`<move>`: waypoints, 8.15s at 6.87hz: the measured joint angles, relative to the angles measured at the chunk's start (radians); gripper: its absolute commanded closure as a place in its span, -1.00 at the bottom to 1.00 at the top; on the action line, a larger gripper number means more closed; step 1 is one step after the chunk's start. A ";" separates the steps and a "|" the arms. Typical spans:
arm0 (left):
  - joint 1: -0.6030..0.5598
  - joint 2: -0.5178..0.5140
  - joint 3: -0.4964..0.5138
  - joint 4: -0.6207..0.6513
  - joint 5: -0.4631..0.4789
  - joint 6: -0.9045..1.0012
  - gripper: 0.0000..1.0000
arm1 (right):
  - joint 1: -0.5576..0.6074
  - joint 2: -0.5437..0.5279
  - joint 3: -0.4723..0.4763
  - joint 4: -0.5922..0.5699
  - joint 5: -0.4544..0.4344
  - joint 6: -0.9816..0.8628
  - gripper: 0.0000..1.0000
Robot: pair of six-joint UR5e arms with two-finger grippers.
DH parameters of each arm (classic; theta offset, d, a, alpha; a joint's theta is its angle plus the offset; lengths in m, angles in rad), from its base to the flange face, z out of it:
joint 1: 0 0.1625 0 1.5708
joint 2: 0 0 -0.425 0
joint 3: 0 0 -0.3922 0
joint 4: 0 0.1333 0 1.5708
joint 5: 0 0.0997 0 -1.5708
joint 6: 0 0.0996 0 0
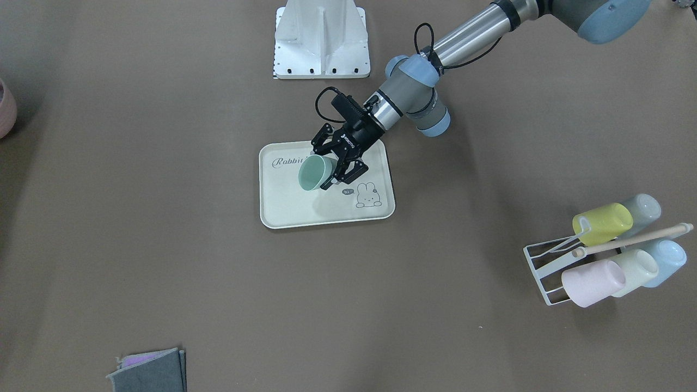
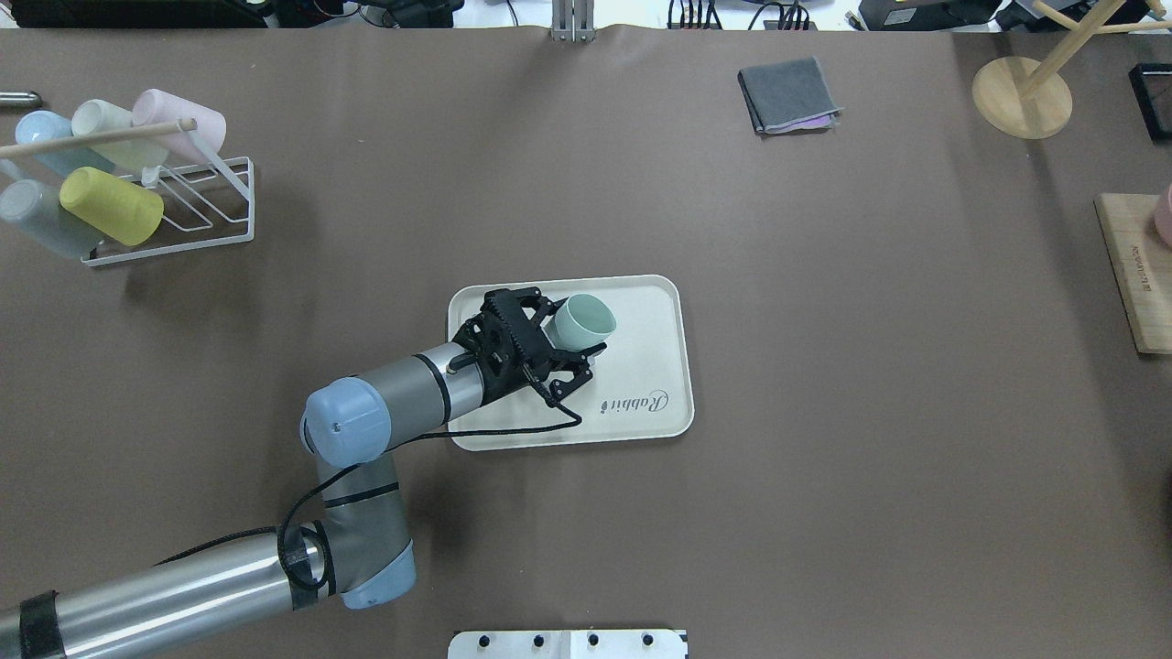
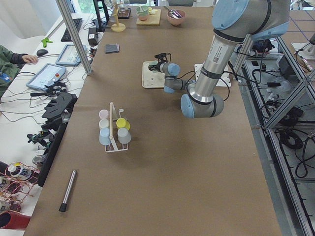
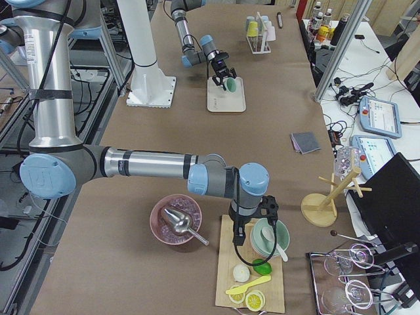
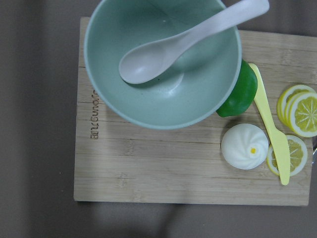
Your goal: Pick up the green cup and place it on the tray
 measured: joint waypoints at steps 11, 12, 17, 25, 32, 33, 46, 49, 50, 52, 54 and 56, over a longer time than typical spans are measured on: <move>-0.009 0.102 0.012 -0.186 0.039 0.079 -0.98 | 0.000 0.001 0.007 0.000 0.008 0.001 -1.00; -0.007 0.139 0.005 -0.234 0.045 0.101 -0.98 | 0.000 0.001 0.007 0.000 0.008 0.001 -1.00; -0.004 0.186 -0.093 -0.254 0.048 0.114 -0.98 | 0.000 0.001 0.009 0.000 0.009 0.001 -1.00; -0.259 0.213 -0.498 0.627 -0.102 -0.005 -0.98 | 0.000 0.002 0.023 0.000 0.013 0.002 -1.00; -0.684 0.259 -0.614 1.243 -0.700 -0.133 -0.98 | 0.000 0.001 0.033 0.000 0.014 0.002 -1.00; -0.778 0.320 -0.612 1.257 -0.760 -0.132 -0.98 | 0.000 0.001 0.034 0.000 0.014 0.002 -1.00; -1.229 0.607 -0.319 1.505 -0.942 0.334 -0.98 | -0.002 0.000 0.032 0.000 0.003 0.000 -1.00; -1.239 0.606 -0.314 1.502 -0.973 0.328 -0.98 | -0.002 0.001 0.032 0.000 0.003 0.000 -1.00; -1.242 0.605 -0.316 1.502 -0.976 0.327 -0.98 | -0.002 0.001 0.032 0.000 0.003 0.000 -1.00; -1.247 0.611 -0.322 1.498 -0.978 0.328 -0.98 | -0.002 0.001 0.032 0.000 0.003 0.000 -1.00; -1.258 0.645 -0.331 1.452 -0.977 0.335 -0.98 | -0.002 0.001 0.030 0.000 0.003 0.000 -1.00; -1.260 0.687 -0.334 1.385 -0.975 0.330 -0.98 | -0.002 0.001 0.030 0.000 0.003 0.000 -1.00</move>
